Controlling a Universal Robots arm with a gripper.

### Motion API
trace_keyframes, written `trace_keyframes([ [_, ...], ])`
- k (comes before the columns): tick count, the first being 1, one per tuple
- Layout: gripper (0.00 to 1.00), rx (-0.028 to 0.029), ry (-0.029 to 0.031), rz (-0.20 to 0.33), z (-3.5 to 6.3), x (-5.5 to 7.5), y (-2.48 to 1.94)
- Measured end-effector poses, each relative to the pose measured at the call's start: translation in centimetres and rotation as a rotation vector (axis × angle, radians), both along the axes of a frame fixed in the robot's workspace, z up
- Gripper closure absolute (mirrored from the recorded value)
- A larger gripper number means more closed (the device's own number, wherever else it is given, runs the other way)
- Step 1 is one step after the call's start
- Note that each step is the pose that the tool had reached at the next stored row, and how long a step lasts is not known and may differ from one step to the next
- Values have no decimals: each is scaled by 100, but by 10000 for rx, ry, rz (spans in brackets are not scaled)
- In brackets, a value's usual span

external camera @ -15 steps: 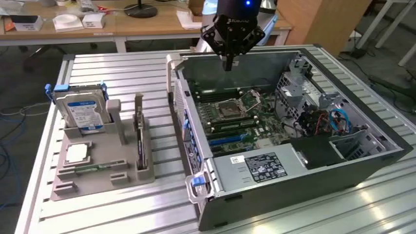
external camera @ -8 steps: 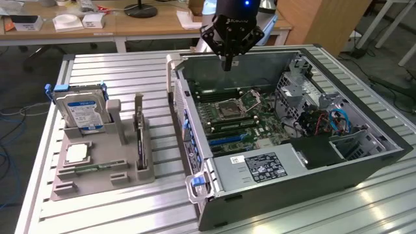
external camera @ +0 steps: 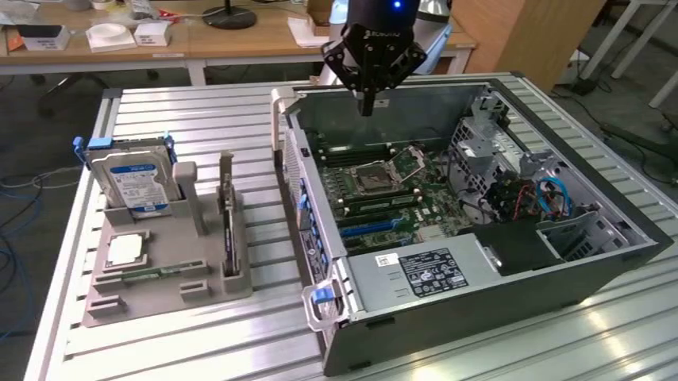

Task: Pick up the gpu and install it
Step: 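Reach for the gpu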

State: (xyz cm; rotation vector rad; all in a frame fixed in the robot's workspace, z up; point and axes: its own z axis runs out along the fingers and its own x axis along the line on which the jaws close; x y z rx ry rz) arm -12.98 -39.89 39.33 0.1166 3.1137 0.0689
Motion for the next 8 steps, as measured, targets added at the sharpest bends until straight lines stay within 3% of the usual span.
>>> trace_keyframes([
  [8, 90, 0, 0, 0, 0, -71, 0],
])
